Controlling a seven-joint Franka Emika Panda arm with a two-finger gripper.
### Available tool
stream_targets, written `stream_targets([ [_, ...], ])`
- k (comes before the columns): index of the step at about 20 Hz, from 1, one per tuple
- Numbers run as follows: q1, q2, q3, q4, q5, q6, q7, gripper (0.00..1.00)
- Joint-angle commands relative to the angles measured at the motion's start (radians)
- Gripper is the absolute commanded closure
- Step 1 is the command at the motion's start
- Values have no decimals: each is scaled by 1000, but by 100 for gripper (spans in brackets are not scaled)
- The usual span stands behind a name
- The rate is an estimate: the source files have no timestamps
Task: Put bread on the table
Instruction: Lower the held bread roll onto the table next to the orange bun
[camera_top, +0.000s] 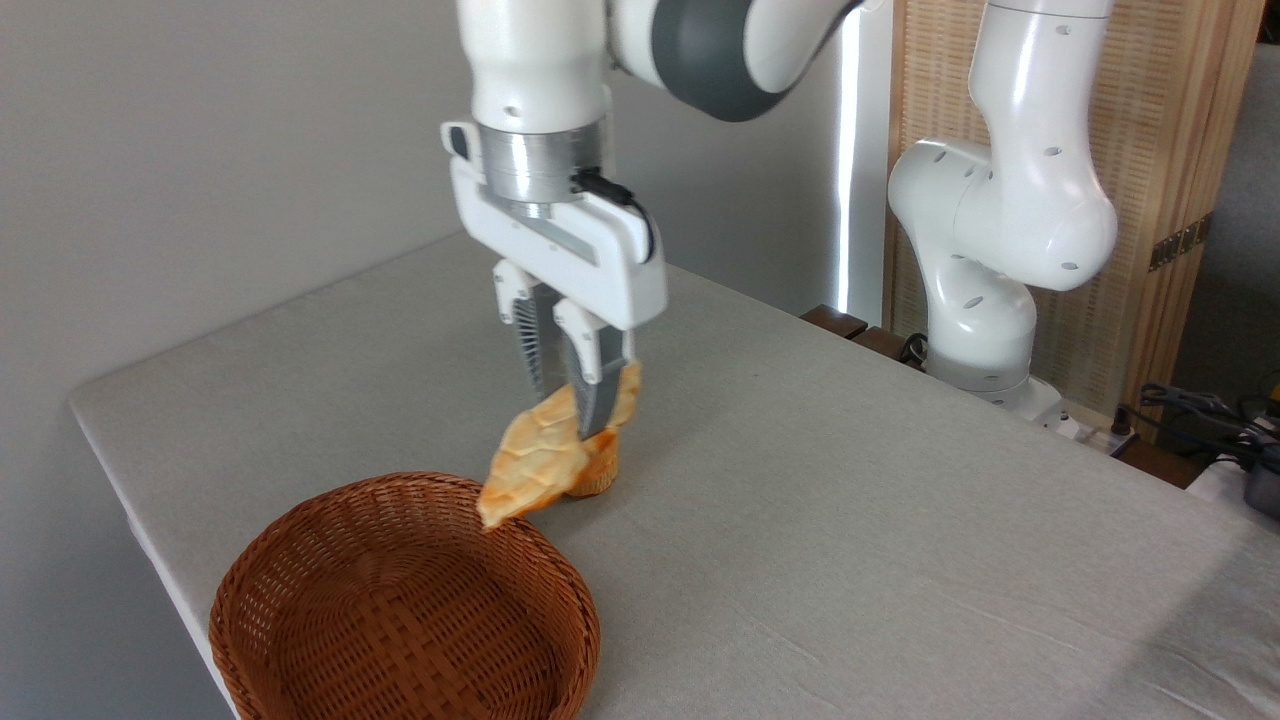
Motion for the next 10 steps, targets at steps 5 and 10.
stream_targets([
  [5,-2,-62,13,-130,17,-17,55,31],
  [10,-2,-41,11,-136,54,-15,55,0],
])
